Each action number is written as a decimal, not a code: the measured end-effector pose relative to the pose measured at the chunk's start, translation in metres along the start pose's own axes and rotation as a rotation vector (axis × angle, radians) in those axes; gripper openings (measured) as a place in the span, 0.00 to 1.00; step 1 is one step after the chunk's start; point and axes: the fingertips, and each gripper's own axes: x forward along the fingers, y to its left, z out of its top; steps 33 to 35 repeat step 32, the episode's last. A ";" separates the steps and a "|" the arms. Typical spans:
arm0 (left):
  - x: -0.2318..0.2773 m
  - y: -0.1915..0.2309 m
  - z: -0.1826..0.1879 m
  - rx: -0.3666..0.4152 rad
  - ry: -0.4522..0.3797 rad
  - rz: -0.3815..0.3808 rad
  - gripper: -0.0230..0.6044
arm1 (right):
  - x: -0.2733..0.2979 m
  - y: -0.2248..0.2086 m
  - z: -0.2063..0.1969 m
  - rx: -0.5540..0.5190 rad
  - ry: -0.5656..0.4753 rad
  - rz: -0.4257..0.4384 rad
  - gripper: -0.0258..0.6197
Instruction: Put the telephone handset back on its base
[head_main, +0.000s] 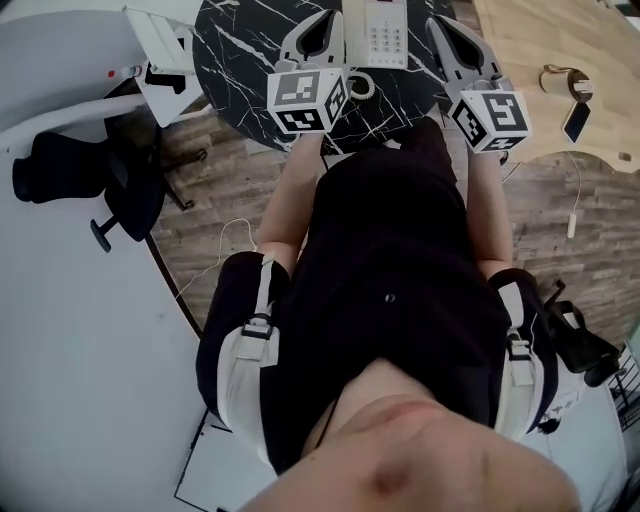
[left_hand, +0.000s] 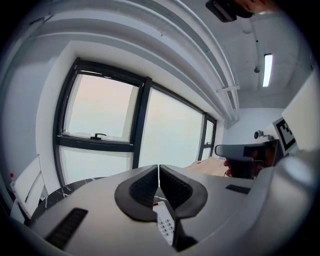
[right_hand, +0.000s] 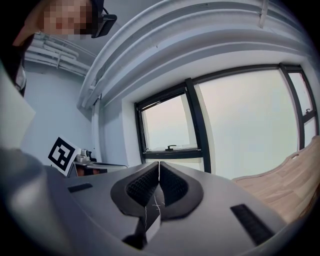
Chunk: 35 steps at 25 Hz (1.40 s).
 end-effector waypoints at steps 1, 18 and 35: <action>-0.003 0.000 0.002 -0.002 -0.006 -0.002 0.07 | 0.000 0.002 0.000 -0.002 0.000 0.003 0.09; -0.023 -0.001 0.015 -0.025 -0.053 -0.022 0.06 | -0.006 0.004 0.002 -0.056 0.034 -0.005 0.09; -0.024 -0.010 0.009 -0.029 -0.046 -0.034 0.06 | -0.014 0.005 0.002 -0.067 0.025 0.011 0.09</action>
